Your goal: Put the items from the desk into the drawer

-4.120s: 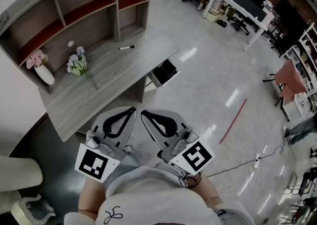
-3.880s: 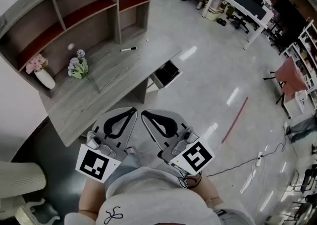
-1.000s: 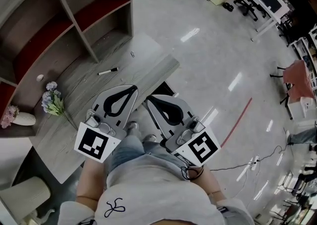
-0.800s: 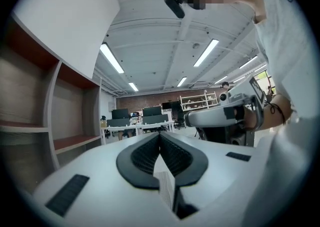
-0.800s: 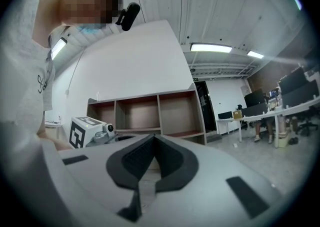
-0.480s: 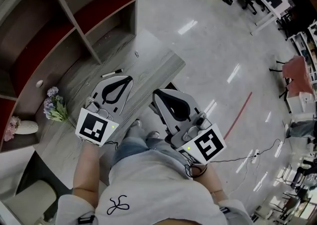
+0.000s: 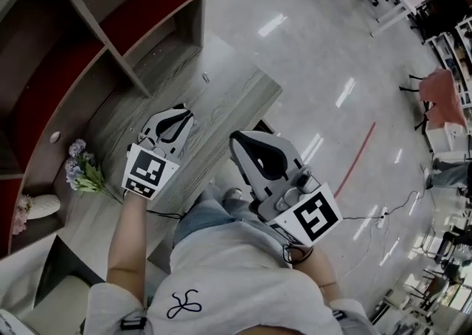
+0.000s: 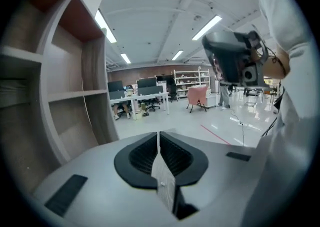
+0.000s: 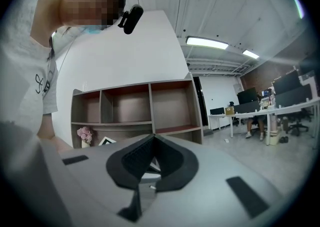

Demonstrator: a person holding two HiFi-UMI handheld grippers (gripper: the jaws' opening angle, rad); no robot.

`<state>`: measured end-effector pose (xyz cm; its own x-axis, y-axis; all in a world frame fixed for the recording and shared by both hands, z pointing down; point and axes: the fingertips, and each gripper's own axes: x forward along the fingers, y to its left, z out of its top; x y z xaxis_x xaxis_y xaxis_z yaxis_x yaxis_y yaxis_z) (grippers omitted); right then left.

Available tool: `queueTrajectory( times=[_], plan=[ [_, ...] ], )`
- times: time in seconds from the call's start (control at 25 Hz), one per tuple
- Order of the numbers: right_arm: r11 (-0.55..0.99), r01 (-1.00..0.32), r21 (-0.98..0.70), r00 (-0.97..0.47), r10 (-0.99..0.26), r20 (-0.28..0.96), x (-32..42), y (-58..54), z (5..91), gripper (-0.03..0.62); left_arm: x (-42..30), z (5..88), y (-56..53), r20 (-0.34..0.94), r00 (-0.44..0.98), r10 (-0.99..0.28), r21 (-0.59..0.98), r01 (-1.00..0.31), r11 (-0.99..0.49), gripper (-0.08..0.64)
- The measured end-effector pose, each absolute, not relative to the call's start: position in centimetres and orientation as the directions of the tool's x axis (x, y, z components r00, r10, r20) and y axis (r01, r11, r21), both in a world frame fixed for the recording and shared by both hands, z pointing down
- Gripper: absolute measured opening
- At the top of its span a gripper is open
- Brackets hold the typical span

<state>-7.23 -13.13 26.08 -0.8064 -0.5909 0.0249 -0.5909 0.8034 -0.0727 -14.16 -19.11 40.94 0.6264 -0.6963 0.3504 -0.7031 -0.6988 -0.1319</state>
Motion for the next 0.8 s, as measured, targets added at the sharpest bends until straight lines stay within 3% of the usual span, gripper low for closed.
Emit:
queueTrajectory(
  times=[0.32,0.48,0.8],
  plan=[
    [0.773,-0.629,-0.074,-0.777,-0.625,0.072,-7.6,-14.7,27.1,0.008,-13.9,49.3,-20.5,0.532,0.636,-0.559,-0.078,-0.621,-0.780,0.028],
    [0.760,-0.645,-0.081,-0.764,-0.638,0.090,-7.6,-15.2,27.6,0.008,-13.9,52.7,-20.5,0.600,0.625,-0.500,-0.050,-0.594,-0.803,0.064],
    [0.743,-0.662,-0.096,-0.749,-0.652,0.117,-7.6,-16.0,28.5,0.008,-13.7,56.5,-20.7,0.691,0.581,-0.429,-0.036,-0.565,-0.824,0.072]
  ],
)
